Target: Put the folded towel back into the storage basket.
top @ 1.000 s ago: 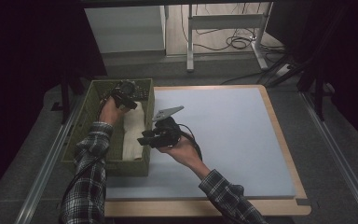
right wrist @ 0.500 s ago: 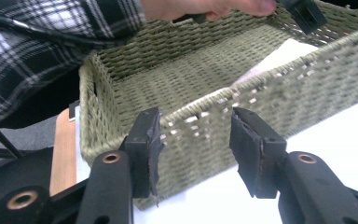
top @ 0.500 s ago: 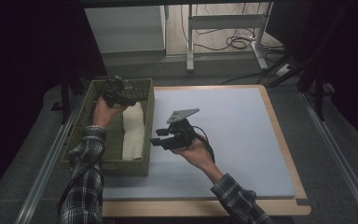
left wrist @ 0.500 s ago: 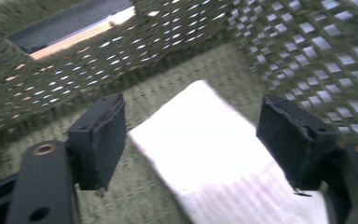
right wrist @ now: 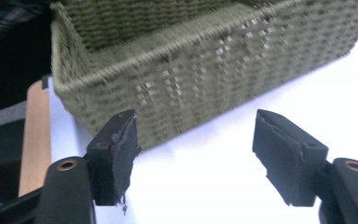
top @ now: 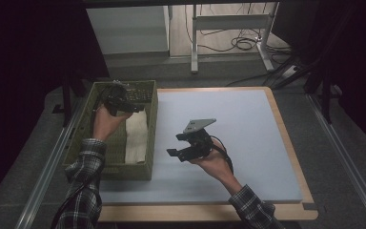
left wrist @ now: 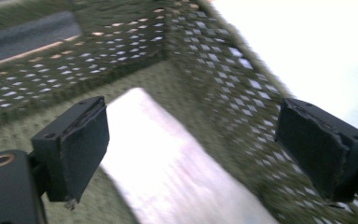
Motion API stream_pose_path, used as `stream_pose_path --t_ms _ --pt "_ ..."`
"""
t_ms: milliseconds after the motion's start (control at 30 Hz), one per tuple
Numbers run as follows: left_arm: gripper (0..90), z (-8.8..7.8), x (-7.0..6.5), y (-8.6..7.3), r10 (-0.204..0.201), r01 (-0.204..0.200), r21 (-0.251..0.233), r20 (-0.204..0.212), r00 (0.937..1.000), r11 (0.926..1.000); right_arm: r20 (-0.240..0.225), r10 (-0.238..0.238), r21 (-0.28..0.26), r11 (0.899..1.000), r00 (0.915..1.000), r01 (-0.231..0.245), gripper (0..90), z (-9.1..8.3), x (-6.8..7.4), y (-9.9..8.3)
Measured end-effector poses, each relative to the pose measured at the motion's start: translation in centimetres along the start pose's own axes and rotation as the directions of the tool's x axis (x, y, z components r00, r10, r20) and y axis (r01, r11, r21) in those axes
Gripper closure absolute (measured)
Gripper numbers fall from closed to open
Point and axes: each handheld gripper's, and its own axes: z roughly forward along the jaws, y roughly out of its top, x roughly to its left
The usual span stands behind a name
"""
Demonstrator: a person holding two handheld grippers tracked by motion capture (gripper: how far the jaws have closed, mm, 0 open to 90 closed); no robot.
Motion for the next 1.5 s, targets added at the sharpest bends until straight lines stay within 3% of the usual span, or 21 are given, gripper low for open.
stream_pose_path --t_ms 433,800,933,1500 --pt "5.2 -1.6 -6.5 -1.5 0.079 -0.078 -0.024 0.072 0.9943 0.9967 0.064 0.006 0.04 0.999 0.998 -0.008 19.5 -2.5 -1.2 -3.2" --pt "3.5 -2.2 -10.3 -2.1 0.102 -0.097 -0.046 0.109 0.9888 0.9942 0.103 0.053 0.052 0.997 0.9933 -0.059 13.0 -5.1 -2.5 -6.0" --pt "3.3 -2.1 -11.8 -2.1 0.11 -0.104 -0.056 0.119 0.9867 0.9929 0.12 0.042 0.067 0.997 0.9919 -0.05 11.1 -6.1 -2.6 -6.7" --pt "1.8 -1.3 -19.2 -1.8 0.201 -0.189 -0.085 0.16 0.9666 0.9783 0.175 0.053 0.055 0.996 0.9832 -0.063 6.5 -10.8 -3.6 -8.3"
